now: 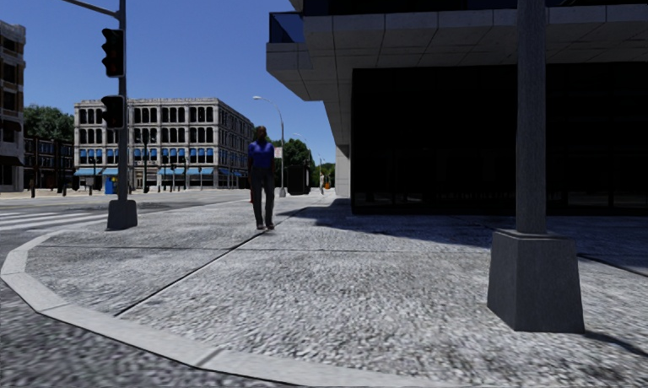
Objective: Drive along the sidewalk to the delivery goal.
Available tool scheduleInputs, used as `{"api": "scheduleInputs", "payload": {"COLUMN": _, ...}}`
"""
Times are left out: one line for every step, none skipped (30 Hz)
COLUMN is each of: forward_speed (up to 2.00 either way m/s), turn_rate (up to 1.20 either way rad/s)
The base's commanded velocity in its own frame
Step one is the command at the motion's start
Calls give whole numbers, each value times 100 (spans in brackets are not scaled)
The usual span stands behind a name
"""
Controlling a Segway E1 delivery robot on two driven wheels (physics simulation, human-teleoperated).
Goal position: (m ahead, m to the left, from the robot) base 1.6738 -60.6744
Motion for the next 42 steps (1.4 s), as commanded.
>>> {"api": "scheduleInputs", "payload": {"forward_speed": 175, "turn_rate": -79}}
{"api": "scheduleInputs", "payload": {"forward_speed": 175, "turn_rate": -82}}
{"api": "scheduleInputs", "payload": {"forward_speed": 175, "turn_rate": -8}}
{"api": "scheduleInputs", "payload": {"forward_speed": 175, "turn_rate": 0}}
{"api": "scheduleInputs", "payload": {"forward_speed": 175, "turn_rate": 0}}
{"api": "scheduleInputs", "payload": {"forward_speed": 175, "turn_rate": 0}}
{"api": "scheduleInputs", "payload": {"forward_speed": 175, "turn_rate": 0}}
{"api": "scheduleInputs", "payload": {"forward_speed": 175, "turn_rate": 0}}
{"api": "scheduleInputs", "payload": {"forward_speed": 175, "turn_rate": 0}}
{"api": "scheduleInputs", "payload": {"forward_speed": 175, "turn_rate": 0}}
{"api": "scheduleInputs", "payload": {"forward_speed": 175, "turn_rate": 0}}
{"api": "scheduleInputs", "payload": {"forward_speed": 175, "turn_rate": 0}}
{"api": "scheduleInputs", "payload": {"forward_speed": 175, "turn_rate": 0}}
{"api": "scheduleInputs", "payload": {"forward_speed": 175, "turn_rate": 0}}
{"api": "scheduleInputs", "payload": {"forward_speed": 175, "turn_rate": -46}}
{"api": "scheduleInputs", "payload": {"forward_speed": 175, "turn_rate": -72}}
{"api": "scheduleInputs", "payload": {"forward_speed": 175, "turn_rate": -87}}
{"api": "scheduleInputs", "payload": {"forward_speed": 175, "turn_rate": -87}}
{"api": "scheduleInputs", "payload": {"forward_speed": 175, "turn_rate": -95}}
{"api": "scheduleInputs", "payload": {"forward_speed": 175, "turn_rate": -99}}
{"api": "scheduleInputs", "payload": {"forward_speed": 175, "turn_rate": -100}}
{"api": "scheduleInputs", "payload": {"forward_speed": 175, "turn_rate": -100}}
{"api": "scheduleInputs", "payload": {"forward_speed": 175, "turn_rate": -100}}
{"api": "scheduleInputs", "payload": {"forward_speed": 175, "turn_rate": -100}}
{"api": "scheduleInputs", "payload": {"forward_speed": 175, "turn_rate": -100}}
{"api": "scheduleInputs", "payload": {"forward_speed": 175, "turn_rate": -57}}
{"api": "scheduleInputs", "payload": {"forward_speed": 175, "turn_rate": -12}}
{"api": "scheduleInputs", "payload": {"forward_speed": 175, "turn_rate": -12}}
{"api": "scheduleInputs", "payload": {"forward_speed": 175, "turn_rate": 0}}
{"api": "scheduleInputs", "payload": {"forward_speed": 175, "turn_rate": 0}}
{"api": "scheduleInputs", "payload": {"forward_speed": 175, "turn_rate": 0}}
{"api": "scheduleInputs", "payload": {"forward_speed": 175, "turn_rate": 0}}
{"api": "scheduleInputs", "payload": {"forward_speed": 175, "turn_rate": 0}}
{"api": "scheduleInputs", "payload": {"forward_speed": 175, "turn_rate": 0}}
{"api": "scheduleInputs", "payload": {"forward_speed": 175, "turn_rate": 0}}
{"api": "scheduleInputs", "payload": {"forward_speed": 175, "turn_rate": 0}}
{"api": "scheduleInputs", "payload": {"forward_speed": 175, "turn_rate": -40}}
{"api": "scheduleInputs", "payload": {"forward_speed": 175, "turn_rate": -118}}
{"api": "scheduleInputs", "payload": {"forward_speed": 175, "turn_rate": -118}}
{"api": "scheduleInputs", "payload": {"forward_speed": 175, "turn_rate": -120}}
{"api": "scheduleInputs", "payload": {"forward_speed": 175, "turn_rate": -120}}
{"api": "scheduleInputs", "payload": {"forward_speed": 175, "turn_rate": -120}}
